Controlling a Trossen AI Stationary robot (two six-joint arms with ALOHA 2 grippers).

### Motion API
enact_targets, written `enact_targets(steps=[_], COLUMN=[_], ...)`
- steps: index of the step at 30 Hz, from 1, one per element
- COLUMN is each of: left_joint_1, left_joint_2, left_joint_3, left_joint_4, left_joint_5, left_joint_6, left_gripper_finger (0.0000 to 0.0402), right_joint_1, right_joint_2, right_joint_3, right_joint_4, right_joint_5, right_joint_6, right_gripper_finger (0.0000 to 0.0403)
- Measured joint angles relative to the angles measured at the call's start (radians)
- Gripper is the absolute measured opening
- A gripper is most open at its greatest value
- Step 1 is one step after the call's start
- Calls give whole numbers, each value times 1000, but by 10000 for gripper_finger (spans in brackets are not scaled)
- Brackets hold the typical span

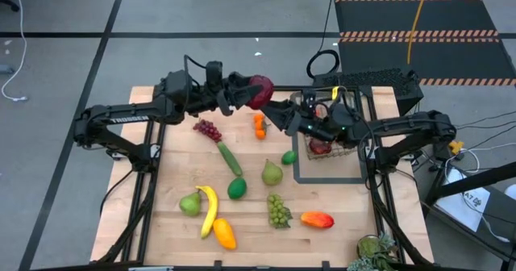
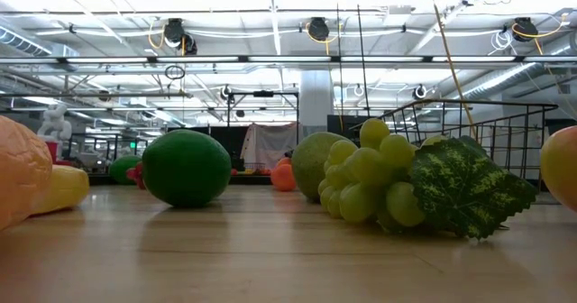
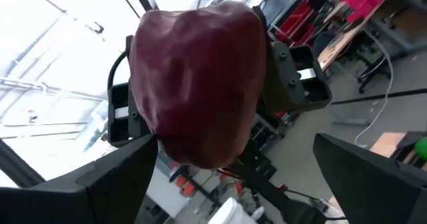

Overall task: Build produce basket
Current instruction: Put the red apple into the wire basket

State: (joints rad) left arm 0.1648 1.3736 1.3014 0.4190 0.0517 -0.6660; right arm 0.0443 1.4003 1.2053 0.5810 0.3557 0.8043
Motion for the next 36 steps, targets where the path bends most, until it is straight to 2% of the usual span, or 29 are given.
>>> enact_targets(steps=[10,16,22,26,32,36], left_joint_1=[-9,-10,-10,-8,0,-1], left_joint_2=[0,1,-1,-1,0,-9], left_joint_3=[0,0,0,0,0,0], left_joint_4=[-94,-115,-112,-102,-100,-100], left_joint_5=[4,8,-22,-27,-30,-45], left_joint_6=[56,64,52,3,-125,-122], left_gripper_finger=[310,310,311,328,392,385], right_joint_1=[8,-5,-33,-52,-85,-110], right_joint_2=[0,-1,-2,-2,-1,-1], right_joint_3=[0,0,-8,-8,-10,-10], right_joint_4=[35,37,40,38,34,30], right_joint_5=[12,-2,-71,-127,-225,-306], right_joint_6=[-31,-69,-39,-30,-7,25], right_gripper_finger=[393,344,293,294,300,301])
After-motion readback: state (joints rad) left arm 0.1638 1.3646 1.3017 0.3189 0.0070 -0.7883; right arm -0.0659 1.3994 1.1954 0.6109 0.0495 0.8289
